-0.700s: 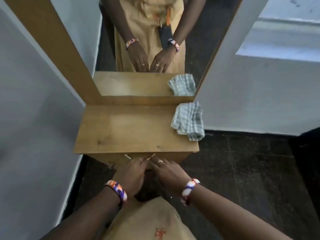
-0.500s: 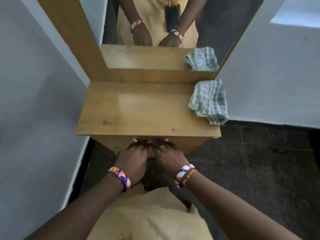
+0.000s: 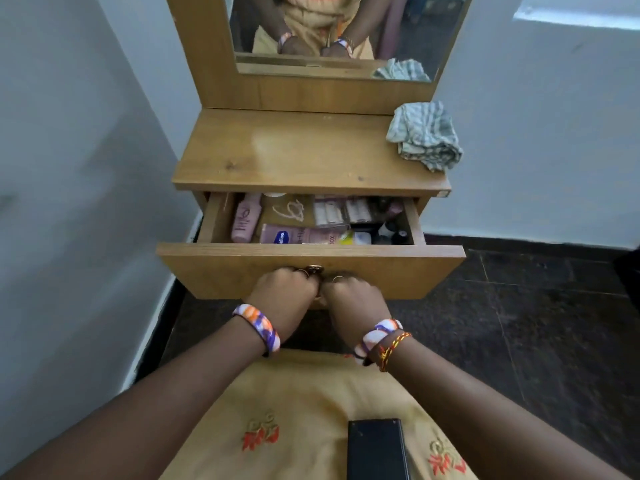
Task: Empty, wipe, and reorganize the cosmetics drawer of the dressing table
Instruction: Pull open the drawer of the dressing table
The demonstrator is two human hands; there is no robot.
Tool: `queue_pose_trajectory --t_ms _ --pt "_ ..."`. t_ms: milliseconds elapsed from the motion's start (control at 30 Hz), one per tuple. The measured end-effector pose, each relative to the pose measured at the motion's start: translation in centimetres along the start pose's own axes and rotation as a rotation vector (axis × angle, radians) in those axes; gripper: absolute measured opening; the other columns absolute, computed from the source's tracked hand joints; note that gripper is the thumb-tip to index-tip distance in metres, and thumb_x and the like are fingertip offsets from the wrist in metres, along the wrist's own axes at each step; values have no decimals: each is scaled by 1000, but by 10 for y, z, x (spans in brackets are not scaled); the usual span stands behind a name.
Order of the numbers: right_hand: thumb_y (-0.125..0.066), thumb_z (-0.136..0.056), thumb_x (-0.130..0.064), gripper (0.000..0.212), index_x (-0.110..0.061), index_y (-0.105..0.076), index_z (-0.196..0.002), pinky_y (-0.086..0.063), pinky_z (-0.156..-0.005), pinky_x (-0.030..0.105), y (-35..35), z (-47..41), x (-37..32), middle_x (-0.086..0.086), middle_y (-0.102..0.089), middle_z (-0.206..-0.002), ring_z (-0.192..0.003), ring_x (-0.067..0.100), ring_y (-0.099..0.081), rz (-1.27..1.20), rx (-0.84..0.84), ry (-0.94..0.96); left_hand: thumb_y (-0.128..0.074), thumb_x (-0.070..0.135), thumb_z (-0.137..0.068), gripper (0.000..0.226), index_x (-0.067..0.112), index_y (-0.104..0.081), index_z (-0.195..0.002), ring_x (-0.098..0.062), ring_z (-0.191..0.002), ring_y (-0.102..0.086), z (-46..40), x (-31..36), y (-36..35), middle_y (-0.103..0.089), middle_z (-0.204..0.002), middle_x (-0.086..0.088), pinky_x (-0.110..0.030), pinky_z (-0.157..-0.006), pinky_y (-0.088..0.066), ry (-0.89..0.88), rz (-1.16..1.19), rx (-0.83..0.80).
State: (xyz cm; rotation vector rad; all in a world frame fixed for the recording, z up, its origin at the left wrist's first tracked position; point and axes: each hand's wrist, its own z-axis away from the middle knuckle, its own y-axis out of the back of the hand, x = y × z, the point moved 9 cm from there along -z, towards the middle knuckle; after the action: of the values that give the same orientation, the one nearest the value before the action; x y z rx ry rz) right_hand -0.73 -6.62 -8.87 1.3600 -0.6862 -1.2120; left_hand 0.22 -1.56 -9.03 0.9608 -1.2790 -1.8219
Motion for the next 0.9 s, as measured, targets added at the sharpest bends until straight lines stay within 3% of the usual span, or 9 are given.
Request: queue_pose_trajectory --t_ms 133,233,333,400,500,600,667,767,900 --pt "-47 -93 -10 20 -8 -64 -104 -44 -72 30 -6 20 -12 10 -66 -105 -96 28 -62 111 -105 32 -40 9 -95 28 12 -59 -116 -29 -107 -60 23 17 2 -64 -116 -9 -35 -83 -48 -59 4 -136" --pt "-54 -90 -13 19 -11 -66 -104 -46 -75 29 -9 32 -21 9 -66 -99 -93 29 -62 81 -284 84 -44 12 -94 24 10 -63 -109 -24 -87 -56 38 26 7 -63 -102 -9 -29 -73 -41 -125 122 -282" --pt "-60 -87 -10 28 -10 -66 -114 -44 -79 26 2 45 -33 11 -67 -111 -105 26 -62 -11 -455 167 -53 16 -91 24 10 -65 -110 -20 -81 -56 46 30 20 -67 -90 -2 -22 -62 -41 -174 255 -426" --pt "-63 -84 -8 26 -9 -69 -109 -46 -76 24 21 50 -34 11 -70 -107 -97 24 -66 -118 -422 179 -60 17 -87 16 12 -70 -98 -13 -69 -55 43 23 34 -70 -85 -2 -16 -55 -41 -153 357 -397" --pt "-69 -79 -8 16 -11 -74 -94 -53 -67 21 51 51 -20 2 -70 -83 -74 14 -66 -274 -255 127 -72 23 -77 9 16 -67 -77 -5 -56 -50 36 6 54 -57 -61 8 -17 -52 -38 -130 460 -215" --pt "-74 -76 -15 19 -15 -74 -95 -45 -60 8 56 47 -3 -9 -62 -76 -67 3 -58 -207 -200 68 -79 24 -72 26 13 -68 -93 -1 -61 -50 35 1 49 -56 -68 11 -13 -55 -38 -111 500 -221" --pt "-75 -76 -19 21 -13 -74 -96 -48 -61 12 50 47 3 -10 -60 -72 -71 9 -60 -211 -235 39 -79 22 -72 29 10 -69 -96 -3 -63 -52 37 4 40 -60 -74 8 -12 -56 -40 -118 531 -275" --pt "-74 -77 -18 18 -11 -75 -93 -57 -75 31 42 49 8 2 -70 -84 -86 27 -67 -269 -293 8 -76 16 -75 25 7 -71 -98 -2 -56 -52 40 9 34 -60 -67 9 -7 -50 -41 -118 568 -318" --pt "-72 -79 -18 18 -11 -75 -95 -52 -66 21 39 53 7 -3 -68 -79 -76 14 -62 -306 -325 -15 -74 12 -78 24 5 -70 -100 -2 -55 -51 44 12 33 -58 -66 9 -2 -42 -39 -97 585 -325"
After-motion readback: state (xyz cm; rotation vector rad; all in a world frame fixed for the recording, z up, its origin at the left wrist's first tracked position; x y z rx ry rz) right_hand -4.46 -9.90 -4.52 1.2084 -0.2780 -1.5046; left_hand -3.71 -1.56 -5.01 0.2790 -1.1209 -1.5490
